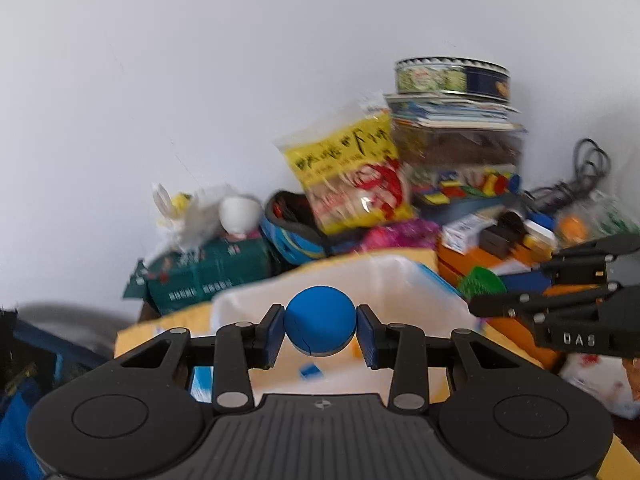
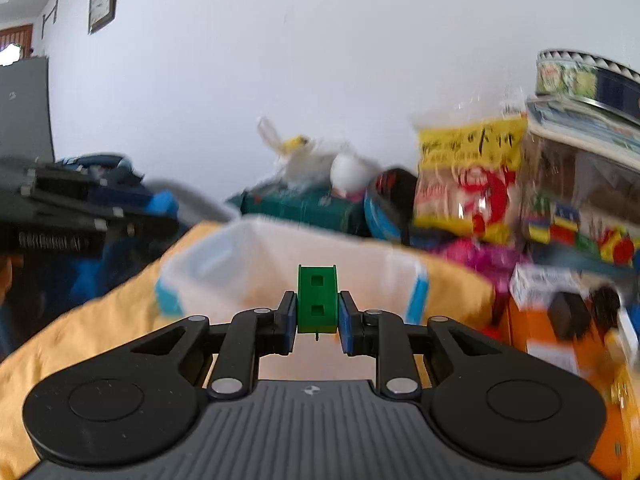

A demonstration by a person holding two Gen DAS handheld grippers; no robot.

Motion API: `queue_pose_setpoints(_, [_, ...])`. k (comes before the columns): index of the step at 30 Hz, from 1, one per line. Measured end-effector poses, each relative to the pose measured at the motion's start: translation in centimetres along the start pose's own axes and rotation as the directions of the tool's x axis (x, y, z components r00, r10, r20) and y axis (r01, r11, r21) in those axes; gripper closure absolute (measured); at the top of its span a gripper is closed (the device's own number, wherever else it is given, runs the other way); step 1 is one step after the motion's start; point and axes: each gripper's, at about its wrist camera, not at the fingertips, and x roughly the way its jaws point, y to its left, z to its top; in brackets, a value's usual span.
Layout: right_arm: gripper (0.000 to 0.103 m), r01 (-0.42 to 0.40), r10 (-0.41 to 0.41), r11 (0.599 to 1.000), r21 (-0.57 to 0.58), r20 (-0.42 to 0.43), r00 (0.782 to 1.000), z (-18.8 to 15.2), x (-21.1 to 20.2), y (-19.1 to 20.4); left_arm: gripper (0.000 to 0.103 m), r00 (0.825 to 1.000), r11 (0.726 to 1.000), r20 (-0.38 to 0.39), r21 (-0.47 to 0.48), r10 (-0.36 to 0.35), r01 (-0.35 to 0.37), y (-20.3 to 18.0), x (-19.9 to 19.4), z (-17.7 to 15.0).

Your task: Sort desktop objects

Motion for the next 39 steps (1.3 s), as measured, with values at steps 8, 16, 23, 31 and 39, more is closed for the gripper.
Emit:
queue_pose_setpoints(8, [0.079,0.040,-0.036,0.995,0.093,-0.045,0.998,1.8,7.4,0.0,0.061,0.995,0.998,-0.095,-0.052,0.040,-0.045,2.7,7.6,0.6])
queue_pose_setpoints(16, [0.071,0.047,-0.041,0.996,0.071,-0.085,0.996,0.3,8.6,0.2,0.050,0.988,0.998,-0.150,-0.045,0.028,-0.035,2.6,8.7,-1.6])
queue_pose_setpoints(23, [0.054,-0.036,0.037,0.998,0.049,-0.029,0.999,-0.8,4.3,0.0,0.041,0.996,0.998,-0.081,-0.062,-0.028,0.023,1.6,3.2,-2.4])
queue_pose_setpoints(31, [0.043,-0.063,0.069,0.996,0.056,-0.112,0.991,-6.7,-0.6,0.8,0.038,0.983,0.993,-0.148,-0.057,-0.112,0.105,-2.2,-3.1,-8.5])
queue_pose_setpoints(39, [0.044,-0.120,0.137,0.990,0.075,-0.289,0.948,-13.1,-2.6,3.0,0.038,0.924,0.980,-0.328,-0.097,-0.199,0.176,-6.1,-4.7,-15.7])
